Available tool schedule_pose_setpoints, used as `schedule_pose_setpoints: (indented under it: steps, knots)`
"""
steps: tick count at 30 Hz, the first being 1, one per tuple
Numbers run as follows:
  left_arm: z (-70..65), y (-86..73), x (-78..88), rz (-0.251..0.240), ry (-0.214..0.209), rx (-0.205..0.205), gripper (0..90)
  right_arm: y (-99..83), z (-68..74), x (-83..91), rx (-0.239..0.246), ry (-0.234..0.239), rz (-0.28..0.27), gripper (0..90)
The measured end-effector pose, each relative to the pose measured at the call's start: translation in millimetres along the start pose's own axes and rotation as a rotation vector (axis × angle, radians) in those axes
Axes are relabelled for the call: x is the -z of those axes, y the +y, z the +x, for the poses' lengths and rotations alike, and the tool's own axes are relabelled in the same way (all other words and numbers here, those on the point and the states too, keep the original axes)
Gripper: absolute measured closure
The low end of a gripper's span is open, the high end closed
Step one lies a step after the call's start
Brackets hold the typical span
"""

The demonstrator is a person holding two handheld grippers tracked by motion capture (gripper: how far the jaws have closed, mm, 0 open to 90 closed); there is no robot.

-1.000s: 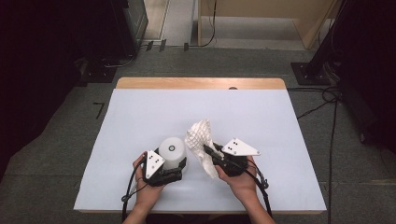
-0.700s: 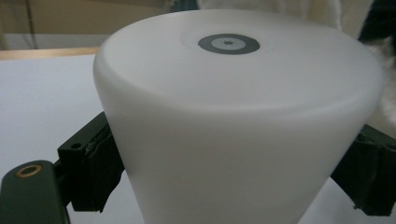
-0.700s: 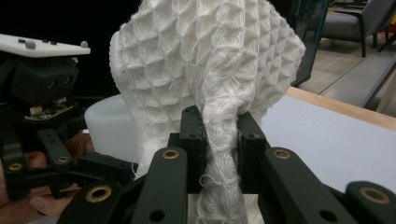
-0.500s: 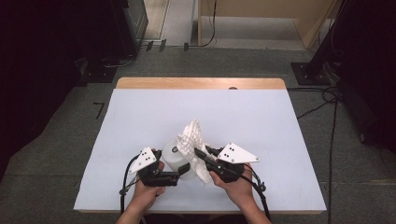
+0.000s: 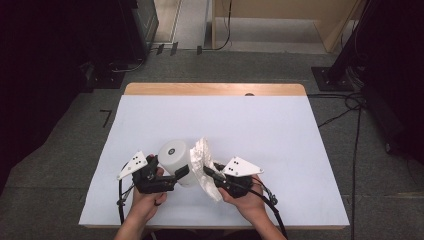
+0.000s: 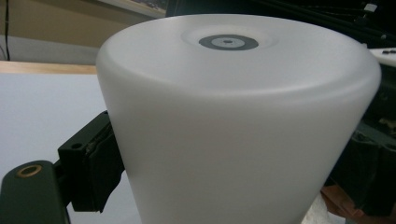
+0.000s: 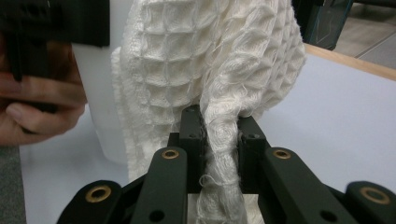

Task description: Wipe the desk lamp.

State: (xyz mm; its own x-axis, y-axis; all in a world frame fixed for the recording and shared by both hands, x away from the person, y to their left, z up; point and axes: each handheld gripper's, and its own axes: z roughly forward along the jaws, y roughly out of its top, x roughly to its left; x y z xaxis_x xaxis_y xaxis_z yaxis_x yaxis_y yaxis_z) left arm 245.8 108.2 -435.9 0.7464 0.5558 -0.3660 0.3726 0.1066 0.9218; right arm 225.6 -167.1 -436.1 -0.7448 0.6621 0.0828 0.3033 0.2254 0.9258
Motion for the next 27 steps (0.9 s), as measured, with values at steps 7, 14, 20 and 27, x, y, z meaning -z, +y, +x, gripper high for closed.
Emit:
schedule_pose_setpoints:
  steps: [7, 14, 20, 27]
  knots:
    - [-6.0, -7.1, -10.2, 0.067, -0.018, -0.039, 8.9, 2.4, -0.4, 2.0, -0.010, -0.014, -0.019, 77.4]
    - [-15.6, -15.9, -22.4, 0.134, -0.043, -0.084, 8.8, 8.7, -3.0, 11.5, -0.022, -0.034, -0.066, 77.5]
    - [-18.0, -18.2, -25.4, 0.148, -0.053, -0.086, 8.9, 12.5, -3.9, 17.3, -0.034, -0.042, -0.093, 77.4]
    - [-14.3, -12.2, -19.2, 0.122, -0.037, -0.080, 8.9, 7.8, -3.3, 11.5, -0.035, -0.033, -0.076, 77.4]
